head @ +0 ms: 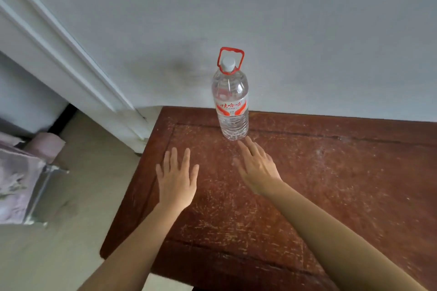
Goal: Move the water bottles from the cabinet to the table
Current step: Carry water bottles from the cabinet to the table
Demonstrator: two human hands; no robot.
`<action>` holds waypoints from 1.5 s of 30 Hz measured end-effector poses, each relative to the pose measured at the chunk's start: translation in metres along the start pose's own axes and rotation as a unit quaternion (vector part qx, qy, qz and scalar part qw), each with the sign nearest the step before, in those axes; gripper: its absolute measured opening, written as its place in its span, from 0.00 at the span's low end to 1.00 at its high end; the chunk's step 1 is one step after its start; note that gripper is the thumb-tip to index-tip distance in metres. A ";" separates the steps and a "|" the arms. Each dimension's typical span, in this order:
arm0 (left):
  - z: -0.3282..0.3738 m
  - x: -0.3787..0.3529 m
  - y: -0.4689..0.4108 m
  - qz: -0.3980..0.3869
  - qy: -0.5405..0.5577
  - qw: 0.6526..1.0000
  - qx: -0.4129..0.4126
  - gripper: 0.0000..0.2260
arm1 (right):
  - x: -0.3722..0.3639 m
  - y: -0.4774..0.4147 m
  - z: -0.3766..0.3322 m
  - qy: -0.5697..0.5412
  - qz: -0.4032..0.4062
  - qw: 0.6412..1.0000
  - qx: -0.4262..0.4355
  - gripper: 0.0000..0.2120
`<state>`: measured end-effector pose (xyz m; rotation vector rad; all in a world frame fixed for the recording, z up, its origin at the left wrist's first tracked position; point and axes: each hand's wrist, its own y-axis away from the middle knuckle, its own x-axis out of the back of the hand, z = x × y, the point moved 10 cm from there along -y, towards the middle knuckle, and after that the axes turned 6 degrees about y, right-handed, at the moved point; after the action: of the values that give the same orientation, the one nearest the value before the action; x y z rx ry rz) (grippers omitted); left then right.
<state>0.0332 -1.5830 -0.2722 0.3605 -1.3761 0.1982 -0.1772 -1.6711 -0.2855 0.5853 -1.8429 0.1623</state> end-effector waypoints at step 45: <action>-0.565 0.146 1.348 0.324 -0.184 0.437 0.818 0.33 | -0.319 1.039 -1.064 -0.211 0.000 0.436 0.875 0.34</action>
<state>0.1153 -0.1356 -0.0334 1.5269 -1.2000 2.3446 0.3176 -0.2570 -0.0247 2.1283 -1.3815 2.2870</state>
